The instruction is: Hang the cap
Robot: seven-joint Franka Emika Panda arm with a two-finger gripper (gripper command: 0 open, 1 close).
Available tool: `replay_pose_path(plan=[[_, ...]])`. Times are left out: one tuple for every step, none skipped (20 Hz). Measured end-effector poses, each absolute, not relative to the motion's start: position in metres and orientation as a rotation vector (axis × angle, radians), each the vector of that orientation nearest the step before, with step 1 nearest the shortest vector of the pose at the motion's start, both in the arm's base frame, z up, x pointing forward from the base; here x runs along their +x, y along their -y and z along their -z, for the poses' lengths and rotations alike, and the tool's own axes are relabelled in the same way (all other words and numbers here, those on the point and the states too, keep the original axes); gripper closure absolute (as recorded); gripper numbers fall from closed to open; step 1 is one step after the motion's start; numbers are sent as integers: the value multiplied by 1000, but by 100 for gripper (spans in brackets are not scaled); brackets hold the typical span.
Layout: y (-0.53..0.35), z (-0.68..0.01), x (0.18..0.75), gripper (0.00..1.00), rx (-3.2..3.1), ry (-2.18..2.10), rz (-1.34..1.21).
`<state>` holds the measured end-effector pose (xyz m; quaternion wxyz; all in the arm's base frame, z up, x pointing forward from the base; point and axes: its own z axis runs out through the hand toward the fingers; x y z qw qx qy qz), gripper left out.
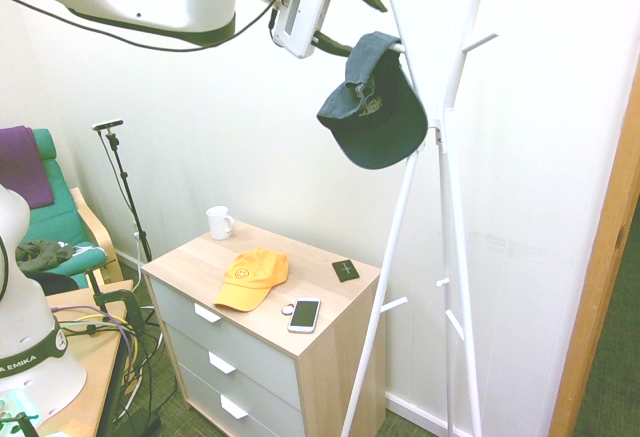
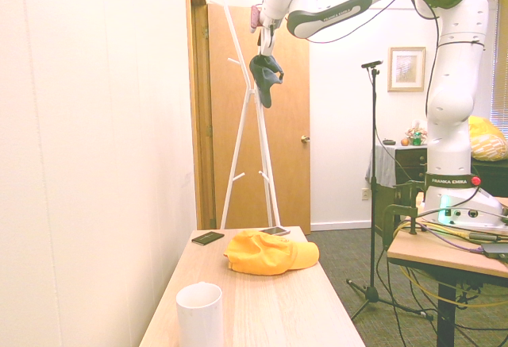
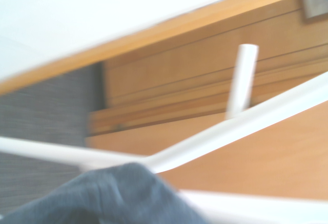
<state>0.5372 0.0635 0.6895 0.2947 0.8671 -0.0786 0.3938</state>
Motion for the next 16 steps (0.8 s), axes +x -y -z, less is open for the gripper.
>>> replay_pose_path(plan=[[-69,-694,532,0,2363,229,-1015],[-76,-701,528,0,2410,244,-996],[-81,-709,524,0,2447,257,-985],[-85,-717,521,0,2475,270,-979],[-88,-722,519,0,2494,282,-971],[-89,-725,517,0,2508,291,-963],[-90,-726,516,0,2524,300,-948],[-91,-725,515,0,2551,306,-927],[-92,-723,514,0,2586,318,-897],[-94,-721,513,0,2637,333,-851],[-97,-720,510,0,2695,346,-792],[-101,-720,506,0,2749,357,-736],[-104,-722,502,0,2802,368,-675],[-107,-725,498,0,2852,380,-611],[-109,-727,493,0,2897,389,-546],[-110,-728,491,0,2939,402,-476]])
